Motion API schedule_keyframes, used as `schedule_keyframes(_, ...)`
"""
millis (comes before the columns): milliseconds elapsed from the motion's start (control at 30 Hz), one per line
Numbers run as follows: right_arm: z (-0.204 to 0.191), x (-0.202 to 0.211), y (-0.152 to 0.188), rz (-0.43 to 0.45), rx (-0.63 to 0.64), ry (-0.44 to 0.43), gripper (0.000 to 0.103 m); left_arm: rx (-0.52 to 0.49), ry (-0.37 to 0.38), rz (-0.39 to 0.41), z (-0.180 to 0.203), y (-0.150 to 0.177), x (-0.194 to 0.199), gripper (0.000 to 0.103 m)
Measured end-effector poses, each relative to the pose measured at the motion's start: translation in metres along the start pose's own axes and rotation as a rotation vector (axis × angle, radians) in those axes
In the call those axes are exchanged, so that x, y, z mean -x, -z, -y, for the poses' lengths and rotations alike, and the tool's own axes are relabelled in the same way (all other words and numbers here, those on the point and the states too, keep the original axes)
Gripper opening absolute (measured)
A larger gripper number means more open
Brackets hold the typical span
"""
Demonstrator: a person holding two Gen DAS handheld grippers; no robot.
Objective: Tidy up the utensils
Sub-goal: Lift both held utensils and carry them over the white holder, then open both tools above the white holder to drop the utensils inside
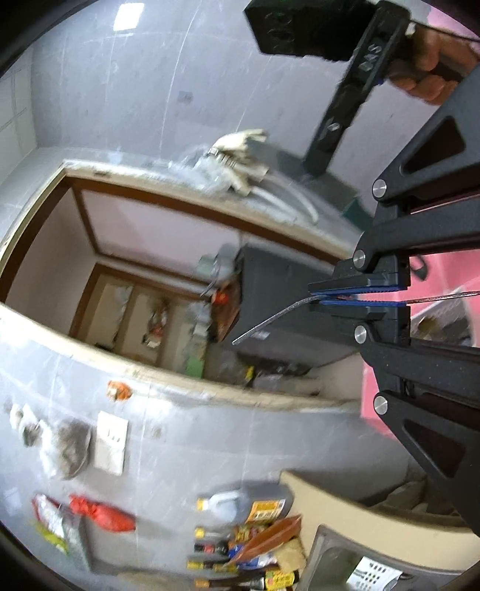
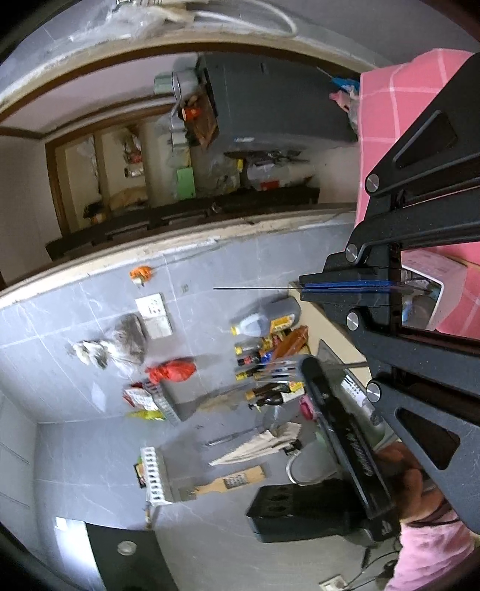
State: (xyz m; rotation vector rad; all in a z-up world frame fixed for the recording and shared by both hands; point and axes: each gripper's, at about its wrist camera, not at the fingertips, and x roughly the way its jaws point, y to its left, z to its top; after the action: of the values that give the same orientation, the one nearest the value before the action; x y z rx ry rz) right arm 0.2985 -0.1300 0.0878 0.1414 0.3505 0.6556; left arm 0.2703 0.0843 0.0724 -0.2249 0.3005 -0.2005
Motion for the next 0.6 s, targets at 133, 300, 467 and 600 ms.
schedule_keyframes(133,0.002,-0.022,0.015,-0.057,0.021,-0.014,0.001,-0.013,-0.061,0.042,-0.007,0.01,-0.018,0.003)
schedule_keyframes(300,0.005,-0.047,0.04,-0.122,0.042,-0.015,0.001,0.008,-0.105,0.048,-0.019,0.027,-0.035,0.003)
schedule_keyframes(467,0.009,-0.063,0.06,-0.154,0.047,-0.008,0.001,-0.005,-0.151,0.051,-0.023,0.04,-0.044,0.003)
schedule_keyframes(600,0.009,-0.072,0.07,-0.18,0.046,-0.011,0.001,-0.031,-0.157,0.044,-0.021,0.048,-0.045,0.003)
